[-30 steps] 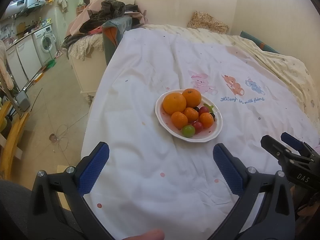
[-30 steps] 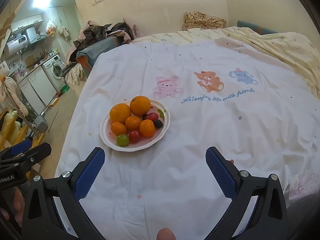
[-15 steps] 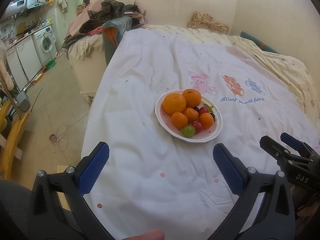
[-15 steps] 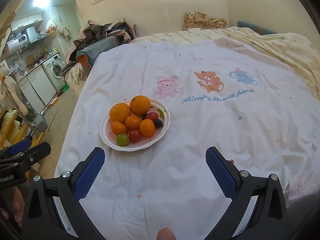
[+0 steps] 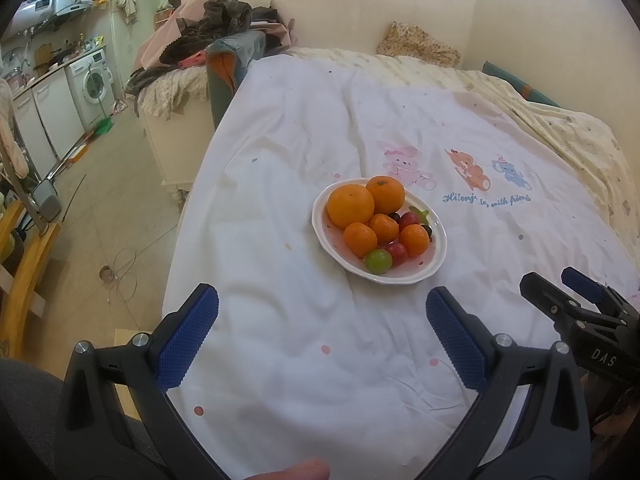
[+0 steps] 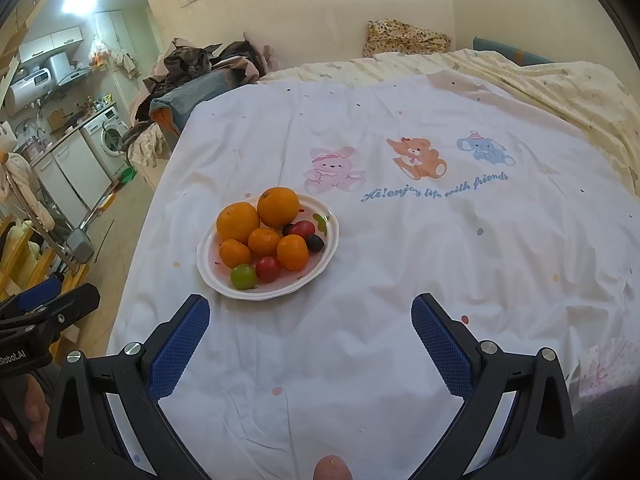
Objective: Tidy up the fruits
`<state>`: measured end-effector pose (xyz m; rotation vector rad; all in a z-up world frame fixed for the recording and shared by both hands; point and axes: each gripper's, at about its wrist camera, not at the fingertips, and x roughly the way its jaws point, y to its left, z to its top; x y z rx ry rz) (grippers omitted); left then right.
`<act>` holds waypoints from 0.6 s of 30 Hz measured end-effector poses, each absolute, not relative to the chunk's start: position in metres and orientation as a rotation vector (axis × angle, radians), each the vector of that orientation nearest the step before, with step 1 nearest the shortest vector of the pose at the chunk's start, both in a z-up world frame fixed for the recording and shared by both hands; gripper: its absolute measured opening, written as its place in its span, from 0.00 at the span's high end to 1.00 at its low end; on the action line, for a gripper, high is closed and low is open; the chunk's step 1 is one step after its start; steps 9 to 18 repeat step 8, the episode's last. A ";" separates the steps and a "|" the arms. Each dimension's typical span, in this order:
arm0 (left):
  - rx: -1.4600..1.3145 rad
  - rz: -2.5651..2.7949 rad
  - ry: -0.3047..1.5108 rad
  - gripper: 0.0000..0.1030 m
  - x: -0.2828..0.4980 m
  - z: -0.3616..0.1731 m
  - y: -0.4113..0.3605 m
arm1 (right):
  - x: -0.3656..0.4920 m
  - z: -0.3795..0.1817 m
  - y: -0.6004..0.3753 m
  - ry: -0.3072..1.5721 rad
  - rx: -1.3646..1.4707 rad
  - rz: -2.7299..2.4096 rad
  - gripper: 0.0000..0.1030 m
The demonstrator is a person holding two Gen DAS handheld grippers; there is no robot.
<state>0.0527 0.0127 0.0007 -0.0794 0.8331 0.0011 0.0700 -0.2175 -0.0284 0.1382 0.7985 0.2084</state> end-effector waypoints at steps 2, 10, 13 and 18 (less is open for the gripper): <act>-0.080 0.002 0.834 0.00 0.053 0.001 0.013 | 0.070 -0.028 -0.218 0.798 0.136 0.209 0.00; -0.074 0.009 0.832 0.00 0.053 -0.001 0.012 | 0.071 -0.028 -0.219 0.791 0.132 0.213 0.00; -0.074 0.009 0.832 0.00 0.053 -0.001 0.012 | 0.071 -0.028 -0.219 0.791 0.132 0.213 0.00; -0.074 0.009 0.832 0.00 0.053 -0.001 0.012 | 0.071 -0.028 -0.219 0.791 0.132 0.213 0.00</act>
